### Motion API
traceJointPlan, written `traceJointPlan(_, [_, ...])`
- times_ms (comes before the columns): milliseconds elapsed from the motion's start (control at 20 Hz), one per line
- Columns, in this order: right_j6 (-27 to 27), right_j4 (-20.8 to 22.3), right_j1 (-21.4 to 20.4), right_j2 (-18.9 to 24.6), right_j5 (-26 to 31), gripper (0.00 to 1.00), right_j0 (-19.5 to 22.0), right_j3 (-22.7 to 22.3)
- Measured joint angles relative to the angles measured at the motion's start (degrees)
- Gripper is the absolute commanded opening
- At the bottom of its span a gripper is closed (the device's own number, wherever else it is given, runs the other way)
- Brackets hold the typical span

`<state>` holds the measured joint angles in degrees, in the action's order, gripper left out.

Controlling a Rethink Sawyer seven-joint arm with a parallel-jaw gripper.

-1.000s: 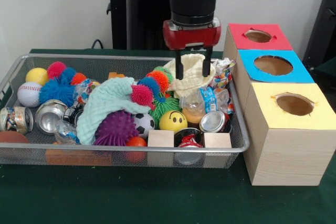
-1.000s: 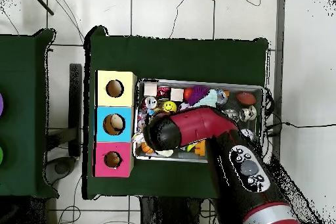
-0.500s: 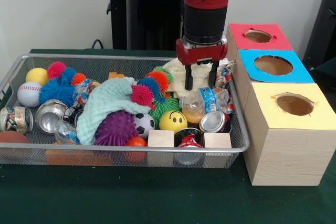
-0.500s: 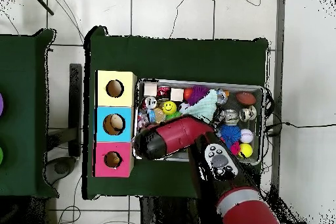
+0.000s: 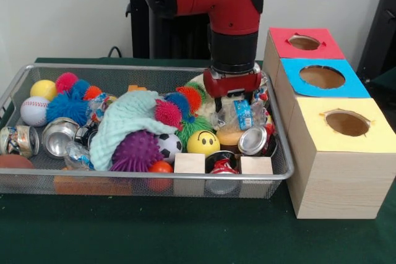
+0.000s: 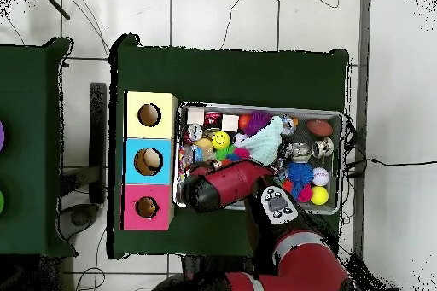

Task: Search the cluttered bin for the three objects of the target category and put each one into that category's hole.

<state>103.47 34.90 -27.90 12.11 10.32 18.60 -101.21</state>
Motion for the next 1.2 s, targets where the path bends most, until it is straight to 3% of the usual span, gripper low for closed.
traceJointPlan(150, [0.0,0.0,0.0,0.0,-1.5,1.00,1.0,-0.3])
traceJointPlan(400, [0.0,0.0,-2.8,2.3,1.7,1.00,6.3,-1.8])
traceJointPlan(750, [-2.5,0.0,-5.1,8.9,16.3,1.00,19.5,-1.0])
traceJointPlan(1050, [-9.6,0.2,-4.6,13.9,24.6,1.00,26.4,1.7])
traceJointPlan(1200, [-13.1,0.5,-3.9,15.7,26.7,1.00,27.7,3.4])
